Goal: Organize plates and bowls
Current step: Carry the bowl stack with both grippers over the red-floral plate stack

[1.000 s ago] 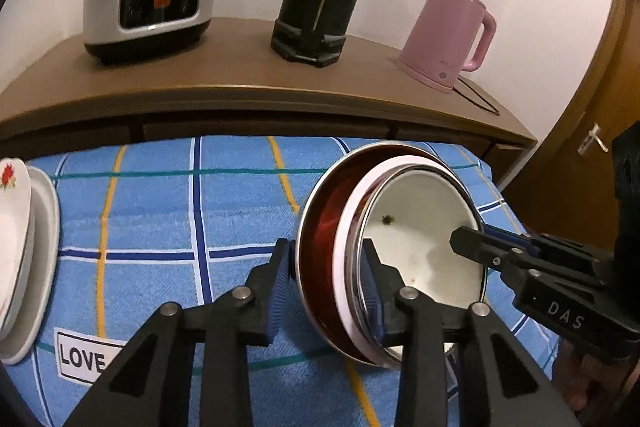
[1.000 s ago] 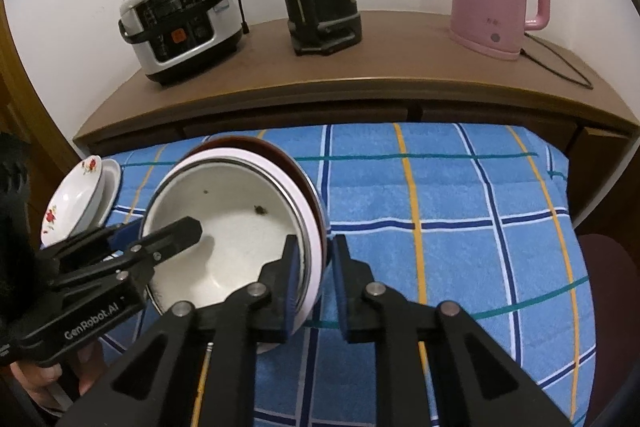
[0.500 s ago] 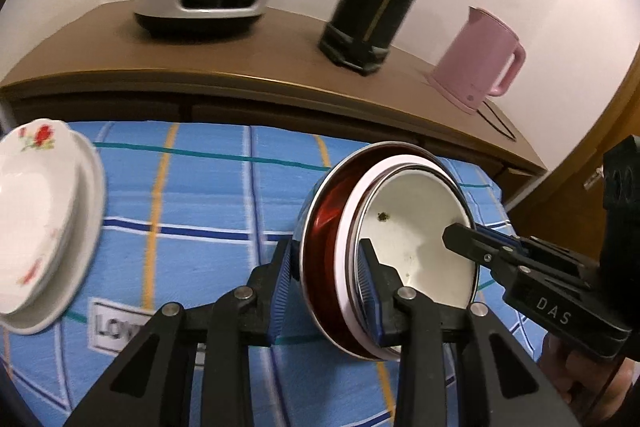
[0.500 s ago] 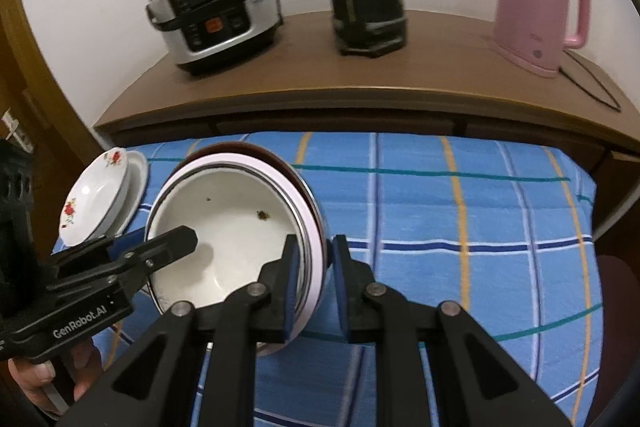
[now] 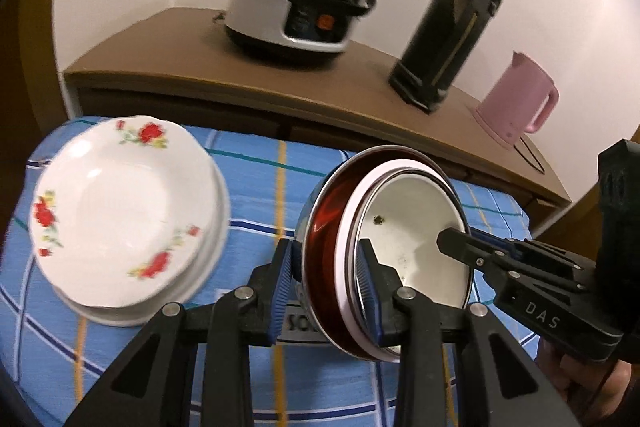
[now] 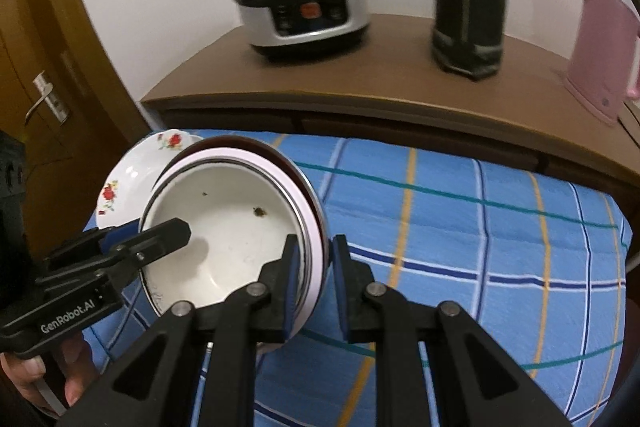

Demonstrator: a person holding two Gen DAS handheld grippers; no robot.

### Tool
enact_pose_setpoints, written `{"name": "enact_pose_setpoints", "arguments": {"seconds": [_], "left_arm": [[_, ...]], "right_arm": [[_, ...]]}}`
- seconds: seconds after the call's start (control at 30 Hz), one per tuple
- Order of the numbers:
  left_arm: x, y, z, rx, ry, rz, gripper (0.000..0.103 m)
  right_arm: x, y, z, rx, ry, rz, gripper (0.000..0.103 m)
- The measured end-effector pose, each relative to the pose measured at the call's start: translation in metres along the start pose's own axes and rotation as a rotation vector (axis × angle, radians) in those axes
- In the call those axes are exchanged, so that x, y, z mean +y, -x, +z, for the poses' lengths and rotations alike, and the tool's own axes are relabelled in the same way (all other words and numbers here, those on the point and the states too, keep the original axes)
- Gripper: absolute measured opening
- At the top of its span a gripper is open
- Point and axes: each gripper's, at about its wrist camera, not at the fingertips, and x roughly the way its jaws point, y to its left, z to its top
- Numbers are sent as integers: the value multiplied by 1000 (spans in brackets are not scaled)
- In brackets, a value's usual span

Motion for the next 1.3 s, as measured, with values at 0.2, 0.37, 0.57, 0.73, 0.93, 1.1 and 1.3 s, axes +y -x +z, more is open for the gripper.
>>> {"name": "enact_pose_setpoints", "arguments": {"seconds": [0.2,0.37,0.57,0.73,0.93,1.1,1.3], "left_arm": [[23,18,7,-31,25,25,34],[38,31,11,-55,38,50,34],[58,42,13,-77,54,79,34],[72,45,15,-85,68,93,34],[86,48,17,-88,83,113,34],[99,52,19,-87,93,138,34],[116,53,22,-72,109,168,34]], "right_arm": [[30,-1,15,-13,41,19,17],[53,-6,27,-22,68,39,17],[76,-13,35,-21,97,58,17],[89,-21,41,-12,123,57,17],[104,-28,49,-7,147,61,17],[121,-37,53,3,166,78,17],[138,-50,57,36,199,96,17]]}}
